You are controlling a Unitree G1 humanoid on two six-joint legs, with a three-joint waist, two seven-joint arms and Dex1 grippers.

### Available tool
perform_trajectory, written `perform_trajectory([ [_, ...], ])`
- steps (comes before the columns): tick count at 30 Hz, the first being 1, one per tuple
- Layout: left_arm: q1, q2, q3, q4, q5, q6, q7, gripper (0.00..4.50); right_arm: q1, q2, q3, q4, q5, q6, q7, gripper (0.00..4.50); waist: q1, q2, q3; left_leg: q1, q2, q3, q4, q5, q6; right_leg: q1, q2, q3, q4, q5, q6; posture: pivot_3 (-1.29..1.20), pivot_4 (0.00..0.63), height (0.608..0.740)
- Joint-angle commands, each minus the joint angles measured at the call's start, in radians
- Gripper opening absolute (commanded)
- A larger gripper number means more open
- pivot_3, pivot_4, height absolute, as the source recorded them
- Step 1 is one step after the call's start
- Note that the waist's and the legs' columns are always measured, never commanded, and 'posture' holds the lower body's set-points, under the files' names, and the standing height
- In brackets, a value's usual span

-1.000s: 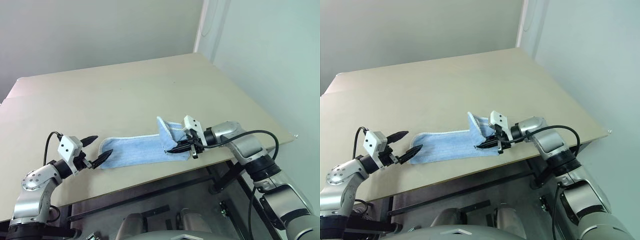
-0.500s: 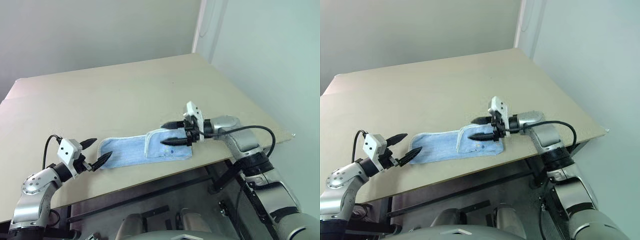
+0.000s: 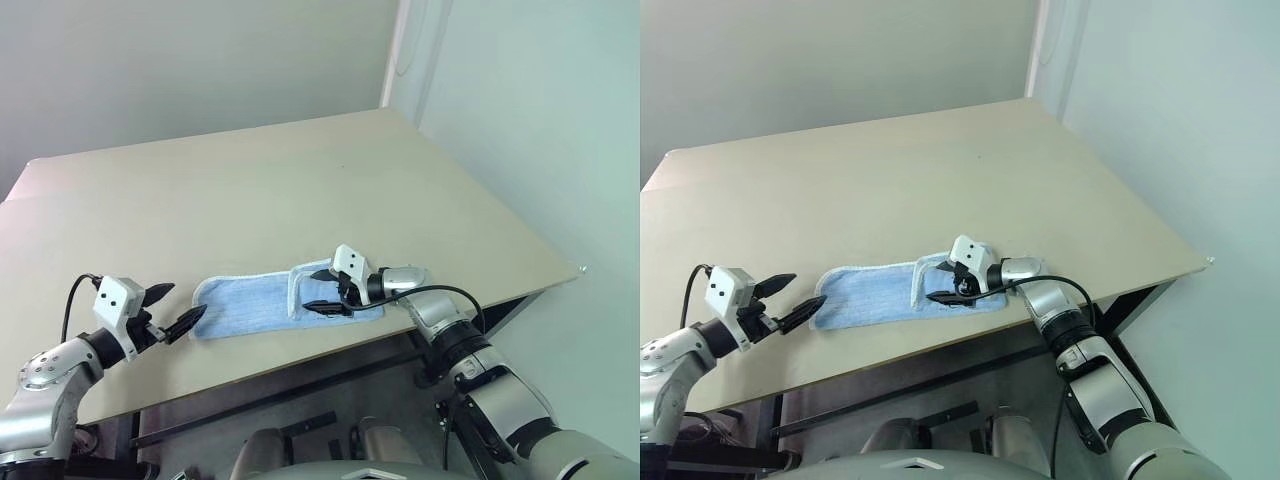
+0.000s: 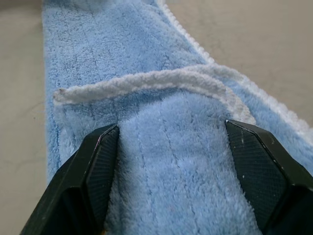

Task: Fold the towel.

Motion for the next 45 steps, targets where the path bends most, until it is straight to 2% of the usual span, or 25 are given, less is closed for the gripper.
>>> perform_trajectory([
  [1,-0.001,0.038,0.046,-0.037,-0.043,0.094,0.005,4.5,-0.024,0.017,-0.032,-0.031,0.049,0.049,0.057,4.2,0.0,0.0,0.0,0.0,0.0,-0.001,0.0,0.0,0.0,0.0,0.0,0.0,0.0,0.0,0.0,0.0,0.0,0.74],
  [2,-0.001,0.041,0.053,-0.035,-0.054,0.107,-0.003,4.5,-0.027,0.021,-0.05,-0.05,0.074,0.08,0.069,4.48,0.001,0.0,0.0,0.0,0.0,-0.001,0.0,0.0,0.0,0.0,0.0,0.0,0.001,0.0,0.0,0.0,0.0,0.74],
  [4,-0.009,0.041,0.073,-0.03,-0.082,0.146,-0.005,4.5,-0.031,0.03,-0.08,-0.083,0.102,0.114,0.06,4.48,0.002,0.0,0.0,0.0,0.001,-0.003,0.0,0.0,0.0,-0.001,0.0,0.0,0.001,0.0,0.0,0.0,0.0,0.74],
  [6,-0.015,0.06,0.086,-0.03,-0.137,0.264,-0.005,4.5,-0.035,0.041,-0.123,-0.131,0.152,0.185,0.047,4.48,0.002,0.0,0.0,0.0,0.001,-0.004,0.0,0.0,0.0,-0.001,0.0,0.0,0.001,0.0,0.0,0.0,0.0,0.74],
  [9,-0.03,0.088,0.052,-0.034,-0.164,0.419,0.019,4.5,-0.038,0.057,-0.185,-0.187,0.215,0.268,0.013,4.48,0.002,0.0,0.0,-0.001,0.001,-0.004,0.0,0.0,0.0,-0.001,0.0,0.0,0.002,0.0,0.0,0.0,0.0,0.74],
  [12,-0.063,0.069,0.02,-0.032,-0.193,0.512,0.038,4.5,-0.045,0.067,-0.239,-0.233,0.292,0.391,-0.004,4.48,0.005,0.0,0.0,-0.001,0.001,-0.004,0.0,0.0,0.0,-0.001,0.0,0.0,0.002,0.0,0.0,0.0,0.0,0.74],
  [17,-0.131,0.028,-0.058,-0.028,-0.179,0.589,0.066,4.5,-0.037,0.068,-0.279,-0.305,0.358,0.499,-0.034,4.48,0.01,0.002,0.0,0.0,0.0,-0.005,0.0,0.0,0.0,0.0,-0.002,0.0,0.002,0.0,-0.001,0.0,0.0,0.74],
  [25,-0.212,-0.011,-0.207,-0.001,-0.114,0.62,0.063,4.5,-0.021,0.064,-0.289,-0.325,0.346,0.499,-0.119,4.48,0.026,0.01,-0.004,0.0,-0.002,-0.005,0.001,0.0,0.0,0.001,-0.003,0.0,0.001,0.0,0.0,0.0,0.0,0.74],
  [28,-0.23,-0.022,-0.218,0.003,-0.103,0.613,0.057,4.5,-0.01,0.063,-0.29,-0.327,0.342,0.492,-0.137,4.48,0.038,0.013,-0.006,0.0,-0.003,-0.004,0.001,0.0,0.0,0.001,-0.003,0.0,-0.001,0.0,0.0,0.0,0.0,0.74],
  [35,-0.244,-0.003,-0.194,0.029,-0.088,0.568,0.008,2.31,0.01,0.053,-0.292,-0.328,0.33,0.476,-0.173,4.5,0.033,0.013,-0.006,-0.002,-0.004,-0.004,0.0,0.0,0.0,0.001,-0.003,0.001,-0.003,0.0,0.0,0.0,0.0,0.74],
  [41,-0.245,0.0,-0.119,0.021,-0.146,0.566,-0.032,0.1,0.0,0.048,-0.301,-0.305,0.327,0.455,-0.182,4.5,0.026,0.01,-0.005,-0.003,-0.003,-0.004,-0.001,0.0,0.0,0.0,-0.001,0.0,-0.004,0.0,-0.001,0.0,0.0,0.74],
  [45,-0.228,0.049,-0.111,0.037,-0.093,0.533,-0.02,0.05,-0.005,0.043,-0.32,-0.308,0.349,0.466,-0.173,4.5,0.01,0.01,-0.005,-0.002,-0.002,-0.004,-0.001,0.0,0.0,-0.001,0.0,0.0,-0.002,0.0,0.0,0.0,0.0,0.74],
])
